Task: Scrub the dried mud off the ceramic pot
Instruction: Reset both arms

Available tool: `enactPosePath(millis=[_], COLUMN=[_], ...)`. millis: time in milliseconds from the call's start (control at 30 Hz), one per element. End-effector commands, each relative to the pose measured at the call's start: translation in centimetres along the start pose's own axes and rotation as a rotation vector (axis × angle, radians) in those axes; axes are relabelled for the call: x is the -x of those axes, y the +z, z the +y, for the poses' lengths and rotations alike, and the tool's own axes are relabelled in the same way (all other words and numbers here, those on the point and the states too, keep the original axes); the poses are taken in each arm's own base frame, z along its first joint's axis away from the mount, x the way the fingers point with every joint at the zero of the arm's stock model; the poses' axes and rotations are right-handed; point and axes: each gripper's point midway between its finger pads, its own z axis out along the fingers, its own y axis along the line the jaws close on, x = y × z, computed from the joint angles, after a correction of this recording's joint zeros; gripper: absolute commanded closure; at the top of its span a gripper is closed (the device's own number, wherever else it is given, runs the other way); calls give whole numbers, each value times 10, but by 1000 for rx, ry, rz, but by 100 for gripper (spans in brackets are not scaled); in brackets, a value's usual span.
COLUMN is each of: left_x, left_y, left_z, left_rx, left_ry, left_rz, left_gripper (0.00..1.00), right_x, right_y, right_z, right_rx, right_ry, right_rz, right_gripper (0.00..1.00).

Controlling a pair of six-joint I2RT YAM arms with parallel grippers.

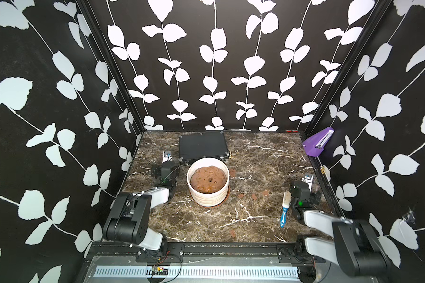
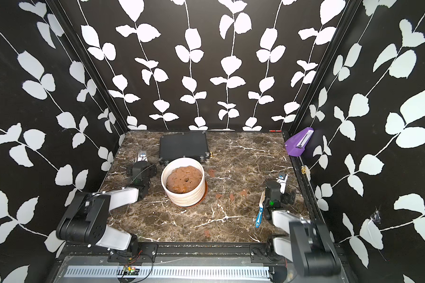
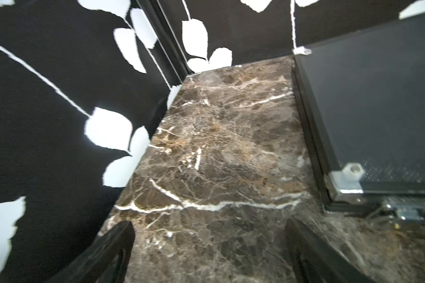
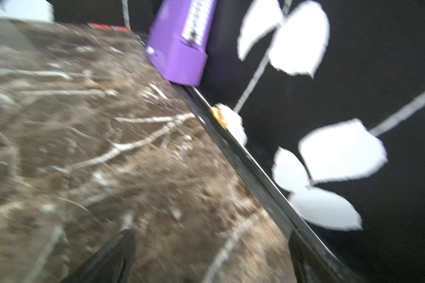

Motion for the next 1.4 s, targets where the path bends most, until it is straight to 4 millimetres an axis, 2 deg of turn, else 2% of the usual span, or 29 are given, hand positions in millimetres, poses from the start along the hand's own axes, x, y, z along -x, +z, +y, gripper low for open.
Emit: enactPosePath(millis=[0,100,167,200,267,300,367,400,433,467,533,600,1367], left_x=[8,9,8,2,0,-8,0,-4,-7,-5,-4,-4,-4], left_y=[3,2,-1,-3,-5,-4,0,0,-1,0,-1,-1,-1], left_z=[-7,-6,-3,-12,-12,-11,-9,-8,-9,-8,-7,-8,-8], left_rx=[-62,-67,-95,-169,-167,-176,-178,-176,-182,-176,-172,-176,-177], left_ry=[-26,-42,-83,-79,-87,-100,-114,-116,-113,-112,-114,-117,-110], left_rz=[-42,-51,-97,-103,-187,-114,-161,-140,-106,-118,-134,-122,-130], left_gripper=[1,1,1,1,1,1,1,1,1,1,1,1,1], right_x=[59,58,59,62,53,57,44,46,52,49,43,48,46], right_y=[2,-3,-16,-19,-8,-2,9,13,20,26,25,26,27], right_z=[36,51,60,66,75,81,90,87,83,81,78,77,78], right_rx=[198,270,360,385,358,350,355,353,337,328,326,318,318], right_ry=[-17,-38,40,31,17,9,-28,-15,13,27,24,31,23], right_rz=[-143,-159,-215,-266,-273,-305,-196,-141,-149,-143,-94,-131,-104], right_gripper=[1,1,1,1,1,1,1,1,1,1,1,1,1])
